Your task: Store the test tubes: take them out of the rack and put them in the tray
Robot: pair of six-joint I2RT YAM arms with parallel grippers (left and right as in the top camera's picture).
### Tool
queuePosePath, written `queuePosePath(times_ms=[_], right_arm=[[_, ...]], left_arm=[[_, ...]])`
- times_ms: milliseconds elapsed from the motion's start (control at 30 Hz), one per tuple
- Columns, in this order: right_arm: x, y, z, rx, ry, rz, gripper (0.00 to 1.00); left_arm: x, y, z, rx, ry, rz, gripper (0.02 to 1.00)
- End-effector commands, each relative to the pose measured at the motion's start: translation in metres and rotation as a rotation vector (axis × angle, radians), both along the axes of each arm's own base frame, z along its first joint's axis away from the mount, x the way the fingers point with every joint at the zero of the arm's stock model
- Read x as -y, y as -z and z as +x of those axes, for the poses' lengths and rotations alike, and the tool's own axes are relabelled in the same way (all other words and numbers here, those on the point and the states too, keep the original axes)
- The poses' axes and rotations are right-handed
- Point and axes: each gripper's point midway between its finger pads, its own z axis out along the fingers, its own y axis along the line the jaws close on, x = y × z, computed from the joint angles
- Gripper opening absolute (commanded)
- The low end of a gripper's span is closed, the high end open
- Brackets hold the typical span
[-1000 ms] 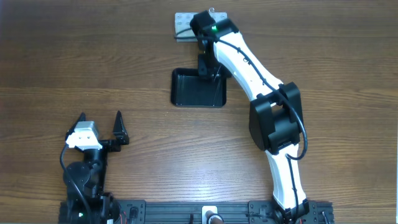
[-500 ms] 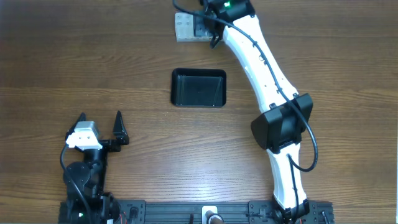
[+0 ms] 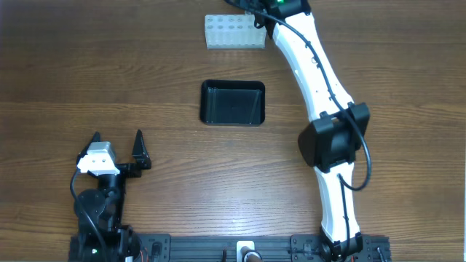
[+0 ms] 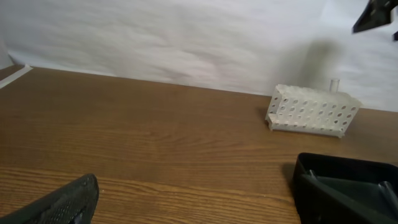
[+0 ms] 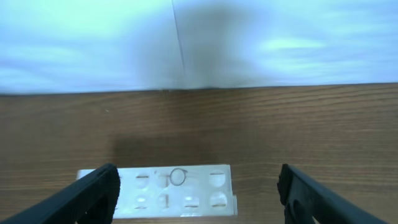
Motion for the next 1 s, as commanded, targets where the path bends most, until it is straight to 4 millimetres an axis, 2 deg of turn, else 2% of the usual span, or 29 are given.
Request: queuePosePath(times_ms=[33,267,533,1000], right_arm=[[-0.006,0.045,0.009,-0.051,-0.059,-0.106,0.827],[-0.013,0.075,0.017,-0.068,-0.075,-0.123,0.818],[-0.02,0.082,0.022,-0.052,-0.089,-0.127,0.726],[-0.021,0.101,0.023,-0.079,-0.09,-0.136,0.717]], left_arm=[[-0.001,0.002,0.0,-0.003,-0.005,0.014,0.998],[-0.001,0.002,0.0,-0.003,-0.005,0.014,0.996],[-0.001,0.002,0.0,-0.003,-0.005,0.014,0.998],[-0.001,0.002,0.0,-0.003,-0.005,0.014,0.996]])
